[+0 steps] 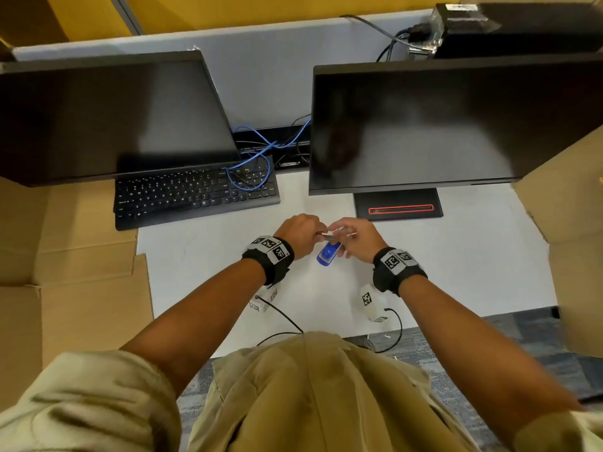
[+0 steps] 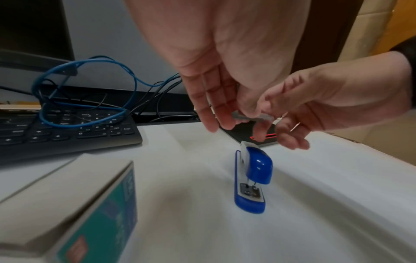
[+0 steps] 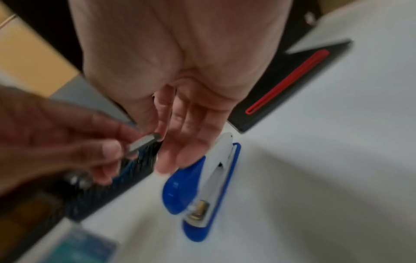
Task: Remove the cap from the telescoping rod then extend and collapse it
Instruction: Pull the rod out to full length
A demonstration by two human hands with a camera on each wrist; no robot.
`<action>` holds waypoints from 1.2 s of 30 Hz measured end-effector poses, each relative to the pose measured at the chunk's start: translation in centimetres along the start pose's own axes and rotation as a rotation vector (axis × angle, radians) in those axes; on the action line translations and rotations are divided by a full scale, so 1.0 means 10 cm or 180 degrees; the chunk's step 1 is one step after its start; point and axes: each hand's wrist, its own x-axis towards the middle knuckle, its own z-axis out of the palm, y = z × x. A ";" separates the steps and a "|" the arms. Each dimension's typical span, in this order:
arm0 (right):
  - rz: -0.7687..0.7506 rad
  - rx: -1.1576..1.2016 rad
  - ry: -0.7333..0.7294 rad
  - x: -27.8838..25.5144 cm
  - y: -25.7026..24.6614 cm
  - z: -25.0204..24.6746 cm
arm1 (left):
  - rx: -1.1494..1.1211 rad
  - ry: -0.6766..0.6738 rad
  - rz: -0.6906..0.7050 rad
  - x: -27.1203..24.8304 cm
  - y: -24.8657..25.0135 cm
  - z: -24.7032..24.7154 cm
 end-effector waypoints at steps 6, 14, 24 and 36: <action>-0.0564 -0.2468 -0.0232 0.00 0.22 0.08 | -0.0083 -0.0081 -0.0176 -0.02 -0.10 0.12; -0.0712 -0.3015 -0.0381 0.11 0.22 0.27 | -0.0059 -0.0941 -0.0348 -0.16 -0.18 0.31; -0.0651 -0.2626 -0.0189 0.16 0.12 0.24 | -0.0202 -0.1043 -0.0371 -0.27 -0.27 0.54; -0.0409 -0.1933 -0.0141 0.01 0.11 -0.10 | 0.0120 -0.1242 -0.0380 -0.26 -0.15 0.42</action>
